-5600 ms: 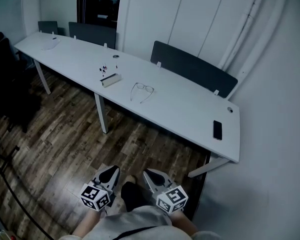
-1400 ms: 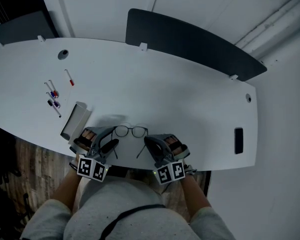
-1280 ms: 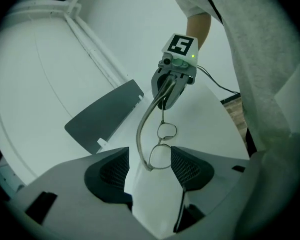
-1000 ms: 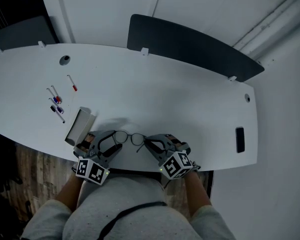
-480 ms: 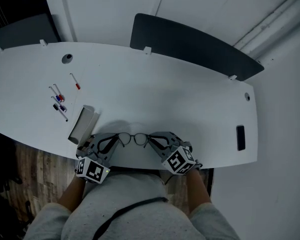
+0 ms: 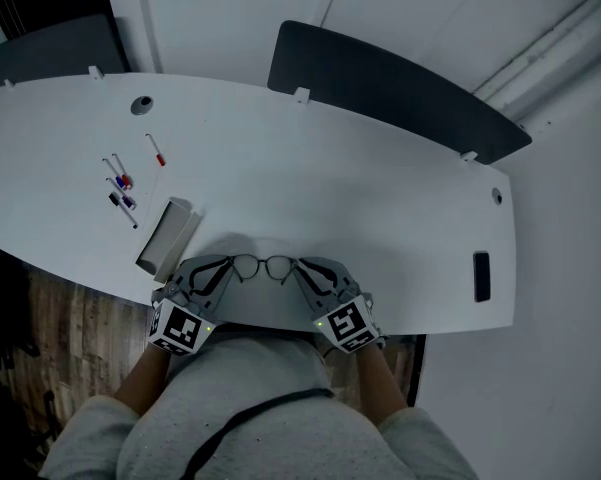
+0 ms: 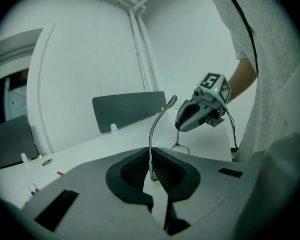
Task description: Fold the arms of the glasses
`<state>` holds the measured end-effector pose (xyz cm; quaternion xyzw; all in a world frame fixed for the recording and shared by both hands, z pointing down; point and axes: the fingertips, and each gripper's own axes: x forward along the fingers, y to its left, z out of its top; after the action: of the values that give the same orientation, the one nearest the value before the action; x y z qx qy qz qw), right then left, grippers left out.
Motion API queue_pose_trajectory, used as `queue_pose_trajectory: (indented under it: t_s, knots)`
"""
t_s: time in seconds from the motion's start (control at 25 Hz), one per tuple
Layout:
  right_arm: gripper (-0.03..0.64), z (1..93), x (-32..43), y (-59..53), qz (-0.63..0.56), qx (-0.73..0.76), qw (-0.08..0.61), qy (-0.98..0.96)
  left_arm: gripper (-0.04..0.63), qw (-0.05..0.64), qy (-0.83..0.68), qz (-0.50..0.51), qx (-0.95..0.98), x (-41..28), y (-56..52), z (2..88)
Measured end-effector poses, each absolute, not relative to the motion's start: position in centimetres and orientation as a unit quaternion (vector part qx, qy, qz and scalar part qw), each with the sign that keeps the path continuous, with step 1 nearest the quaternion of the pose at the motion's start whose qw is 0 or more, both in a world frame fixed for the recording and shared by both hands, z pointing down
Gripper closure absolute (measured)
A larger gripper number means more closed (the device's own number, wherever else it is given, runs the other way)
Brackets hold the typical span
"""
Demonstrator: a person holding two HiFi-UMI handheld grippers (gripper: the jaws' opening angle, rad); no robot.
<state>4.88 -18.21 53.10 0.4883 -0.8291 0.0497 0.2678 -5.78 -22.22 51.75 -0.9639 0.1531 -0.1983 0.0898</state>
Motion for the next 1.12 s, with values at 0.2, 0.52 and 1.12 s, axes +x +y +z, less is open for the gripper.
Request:
queue_pose_trajectory:
  t_s: [0.2, 0.52, 1.12]
  knots:
    - [0.578, 52.4, 4.4, -18.4, 0.051, 0.507, 0.245, -0.825, 0.565, 0.068, 0.161, -0.191, -0.966, -6.2, -22.2, 51.6]
    - [0.58, 52.0, 3.8, -18.6, 0.019, 0.511, 0.255, -0.82, 0.563, 0.059, 0.177, -0.188, -0.964, -6.5, -22.0, 51.7]
    - [0.583, 53.8, 0.6, -20.1, -0.084, 0.425, 0.41, -0.802, 0.564, 0.024, 0.195, -0.166, -0.966, -7.1, -22.1, 51.3]
